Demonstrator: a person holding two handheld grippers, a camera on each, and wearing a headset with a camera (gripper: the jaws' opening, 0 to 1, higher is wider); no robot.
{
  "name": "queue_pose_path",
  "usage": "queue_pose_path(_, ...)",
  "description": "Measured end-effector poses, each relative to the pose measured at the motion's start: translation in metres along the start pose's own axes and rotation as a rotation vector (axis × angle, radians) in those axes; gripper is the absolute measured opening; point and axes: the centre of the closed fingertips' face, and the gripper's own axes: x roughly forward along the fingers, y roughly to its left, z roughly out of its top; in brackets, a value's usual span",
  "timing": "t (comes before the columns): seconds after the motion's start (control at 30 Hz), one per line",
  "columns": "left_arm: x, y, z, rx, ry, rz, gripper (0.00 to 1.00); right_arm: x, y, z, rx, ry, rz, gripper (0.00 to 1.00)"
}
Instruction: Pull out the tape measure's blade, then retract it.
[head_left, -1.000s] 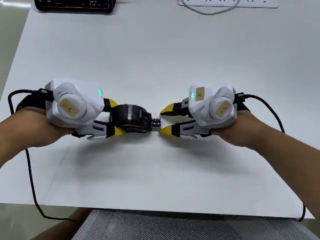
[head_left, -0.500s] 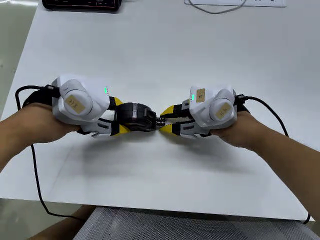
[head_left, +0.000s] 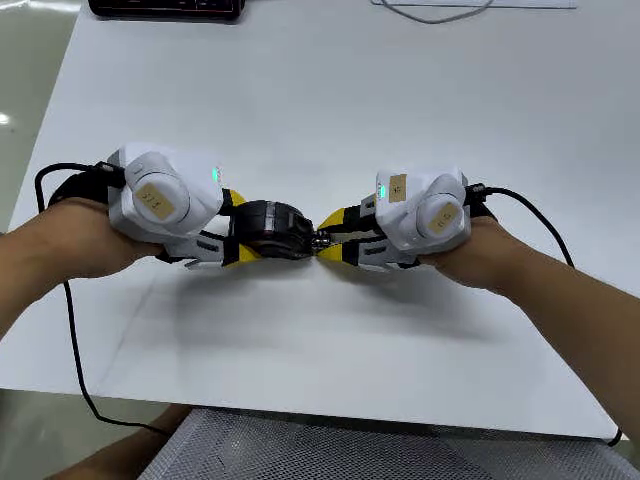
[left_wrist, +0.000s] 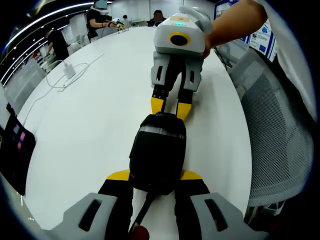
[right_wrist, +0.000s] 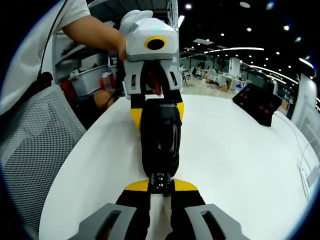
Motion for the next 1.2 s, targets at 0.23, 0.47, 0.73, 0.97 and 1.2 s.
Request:
queue_pose_path(0.23, -0.001, 0.000, 0.000, 0.010, -0.009, 0.014, 0.26, -0.002, 0.000, 0.000, 0.022, -0.002, -0.009, 0.10)
queue_pose_path(0.47, -0.001, 0.000, 0.000, 0.001, -0.005, 0.012, 0.26, -0.005, 0.000, -0.002, 0.020, 0.002, -0.010, 0.09)
queue_pose_path(0.73, -0.001, 0.001, 0.000, 0.004, -0.009, 0.012, 0.26, -0.016, 0.001, -0.009, 0.054, -0.004, -0.017, 0.09)
queue_pose_path(0.97, 0.000, 0.001, 0.001, 0.004, -0.012, 0.010, 0.26, -0.019, 0.001, -0.012, 0.059, 0.003, -0.026, 0.09)
queue_pose_path(1.2, 0.000, 0.000, 0.001, 0.011, -0.011, 0.010, 0.26, -0.020, 0.003, -0.013, 0.068, 0.002, -0.037, 0.09)
